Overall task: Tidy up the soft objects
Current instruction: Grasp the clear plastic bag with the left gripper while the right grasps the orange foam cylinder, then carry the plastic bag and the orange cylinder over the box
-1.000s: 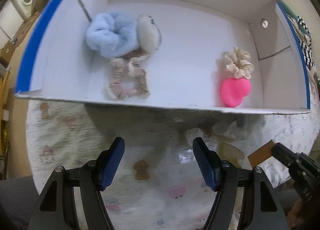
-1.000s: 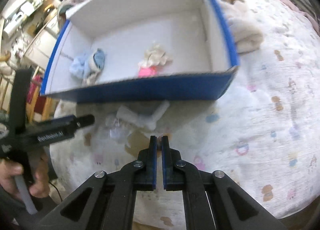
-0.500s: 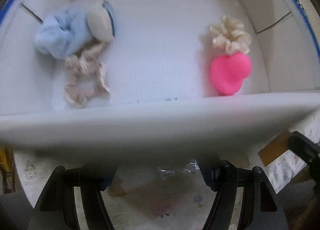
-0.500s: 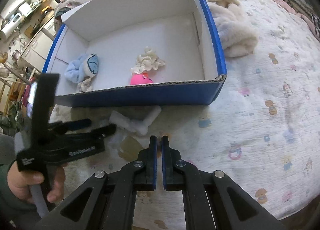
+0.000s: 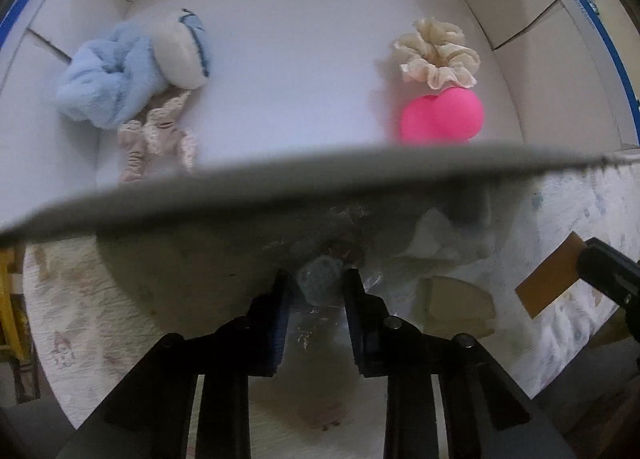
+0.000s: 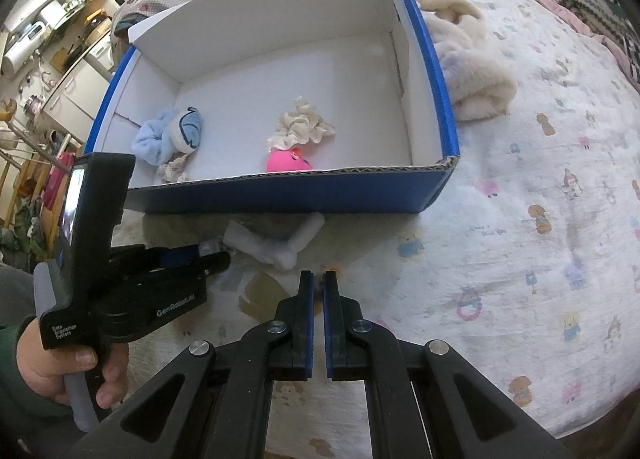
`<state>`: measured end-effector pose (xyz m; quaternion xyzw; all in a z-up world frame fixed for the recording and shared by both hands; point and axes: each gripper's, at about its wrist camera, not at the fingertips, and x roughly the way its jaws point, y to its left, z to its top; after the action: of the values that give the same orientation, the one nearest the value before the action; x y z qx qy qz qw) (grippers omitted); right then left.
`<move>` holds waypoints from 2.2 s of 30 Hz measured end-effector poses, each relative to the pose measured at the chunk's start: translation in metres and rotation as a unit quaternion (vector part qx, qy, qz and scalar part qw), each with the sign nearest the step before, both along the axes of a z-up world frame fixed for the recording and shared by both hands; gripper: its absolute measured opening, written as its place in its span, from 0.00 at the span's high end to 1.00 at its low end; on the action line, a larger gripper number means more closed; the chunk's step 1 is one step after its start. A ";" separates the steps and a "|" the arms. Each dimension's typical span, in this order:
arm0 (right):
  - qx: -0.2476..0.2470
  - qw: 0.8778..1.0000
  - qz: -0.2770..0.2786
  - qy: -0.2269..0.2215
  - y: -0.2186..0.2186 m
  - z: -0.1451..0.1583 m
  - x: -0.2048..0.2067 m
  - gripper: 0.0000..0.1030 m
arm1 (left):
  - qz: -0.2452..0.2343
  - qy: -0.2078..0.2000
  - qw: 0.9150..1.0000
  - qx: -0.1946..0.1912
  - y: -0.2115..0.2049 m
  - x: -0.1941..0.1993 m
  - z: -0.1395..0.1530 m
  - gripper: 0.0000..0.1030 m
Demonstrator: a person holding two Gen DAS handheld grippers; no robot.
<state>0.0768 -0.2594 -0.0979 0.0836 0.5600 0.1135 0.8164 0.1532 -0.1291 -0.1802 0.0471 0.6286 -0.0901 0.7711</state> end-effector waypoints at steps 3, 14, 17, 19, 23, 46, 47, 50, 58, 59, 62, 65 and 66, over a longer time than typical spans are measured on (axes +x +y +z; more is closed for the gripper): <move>0.002 1.000 0.001 -0.003 0.004 0.002 0.001 0.95 | 0.007 -0.005 1.000 0.009 0.020 -0.007 0.003 0.77; 0.000 1.000 0.023 -0.020 0.024 0.011 0.000 0.95 | 0.068 -0.027 0.996 0.054 0.088 -0.025 0.011 0.77; 0.002 0.999 0.025 -0.025 0.027 0.015 -0.002 0.95 | 0.086 -0.037 0.994 0.062 0.102 -0.032 0.018 0.77; 0.007 0.999 0.026 -0.031 0.028 0.019 -0.004 0.95 | 0.095 -0.045 0.992 0.063 0.106 -0.044 0.025 0.77; 0.040 0.998 0.019 -0.055 0.022 0.035 -0.010 0.95 | 0.115 -0.079 0.989 0.054 0.119 -0.055 0.050 0.77; 0.119 0.980 0.049 -0.151 0.037 0.120 -0.009 0.95 | 0.116 -0.212 0.970 0.005 0.138 -0.116 0.187 0.78; 0.116 0.980 0.051 -0.156 0.039 0.125 -0.006 0.95 | 0.116 -0.217 0.969 0.004 0.137 -0.113 0.192 0.78; 0.112 0.978 0.056 -0.165 0.041 0.135 0.001 0.95 | 0.115 -0.227 0.967 0.000 0.135 -0.101 0.204 0.78; 0.081 0.977 0.071 -0.185 0.049 0.150 0.030 0.95 | 0.098 -0.241 0.966 -0.001 0.123 -0.062 0.223 0.78; 0.078 0.977 0.071 -0.185 0.049 0.149 0.033 0.95 | 0.094 -0.243 0.965 0.000 0.121 -0.058 0.224 0.78; 0.074 0.979 0.065 -0.179 0.046 0.139 0.040 0.95 | 0.081 -0.244 0.966 0.009 0.112 -0.045 0.221 0.78; 0.077 0.982 0.054 -0.164 0.041 0.121 0.048 0.95 | 0.076 -0.233 0.969 0.015 0.106 -0.031 0.212 0.78; 0.080 0.983 0.049 -0.158 0.038 0.116 0.051 0.95 | 0.074 -0.229 0.971 0.017 0.104 -0.026 0.207 0.78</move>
<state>0.1281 -0.2212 0.0184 0.1027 0.4165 0.2093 0.8787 0.1275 -0.0255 0.0266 0.0327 0.4387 -0.0087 0.8980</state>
